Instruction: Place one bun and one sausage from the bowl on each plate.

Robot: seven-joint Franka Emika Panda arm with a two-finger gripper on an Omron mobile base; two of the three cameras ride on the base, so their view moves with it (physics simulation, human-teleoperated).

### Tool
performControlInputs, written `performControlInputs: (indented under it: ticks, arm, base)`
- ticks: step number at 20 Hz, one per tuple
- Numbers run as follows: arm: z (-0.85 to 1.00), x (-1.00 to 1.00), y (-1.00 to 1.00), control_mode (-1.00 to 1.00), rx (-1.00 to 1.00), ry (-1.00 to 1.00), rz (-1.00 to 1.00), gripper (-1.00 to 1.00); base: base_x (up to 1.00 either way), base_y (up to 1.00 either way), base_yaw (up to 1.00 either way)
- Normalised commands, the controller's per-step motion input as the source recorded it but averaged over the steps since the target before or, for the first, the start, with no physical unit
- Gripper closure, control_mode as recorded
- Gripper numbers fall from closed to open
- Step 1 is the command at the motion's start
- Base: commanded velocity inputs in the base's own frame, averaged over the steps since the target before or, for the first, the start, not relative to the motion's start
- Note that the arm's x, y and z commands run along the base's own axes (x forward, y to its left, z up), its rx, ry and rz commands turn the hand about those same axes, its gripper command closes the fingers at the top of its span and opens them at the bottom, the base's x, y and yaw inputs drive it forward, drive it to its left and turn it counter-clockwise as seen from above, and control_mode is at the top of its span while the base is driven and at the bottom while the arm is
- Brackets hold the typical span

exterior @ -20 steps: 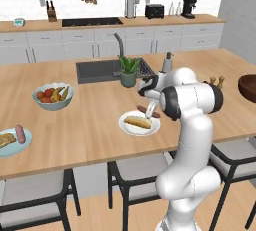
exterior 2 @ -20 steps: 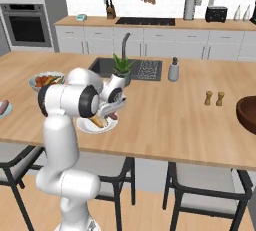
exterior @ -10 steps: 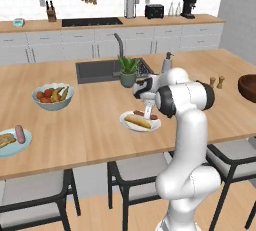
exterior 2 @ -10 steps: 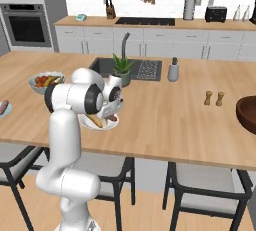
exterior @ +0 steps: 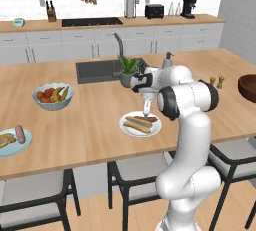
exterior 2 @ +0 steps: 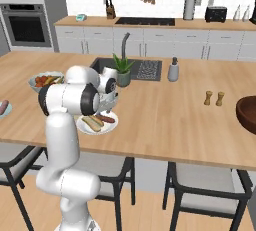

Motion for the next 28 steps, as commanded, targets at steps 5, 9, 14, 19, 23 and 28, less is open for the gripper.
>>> performControlInputs:
  ticks: [5,9,14,19,23,28]
  arm:
    - [1.0,-0.68,0.0,-1.0,0.0,-0.27,0.03,-1.0]
    - [1.0,-1.0,0.0,-1.0,0.02,-0.64,-0.09,-1.0]
    - [0.93,-1.0,0.0,-1.0,0.01,-0.69,-0.13,-1.0]
    - [0.6,-1.0,0.0,-1.0,0.0,-0.33,-0.1,-1.0]
    - [-0.01,-1.0,0.0,-1.0,0.0,-0.06,-0.08,-1.0]
    - [-0.37,-1.0,-0.02,-1.0,-0.01,-0.04,-0.05,-1.0]
  base:
    - [0.0,0.0,0.0]
    - [0.0,0.0,0.0]
    - [0.0,0.0,0.0]
    - [0.0,0.0,0.0]
    - [0.0,0.0,0.0]
    - [0.0,0.0,0.0]
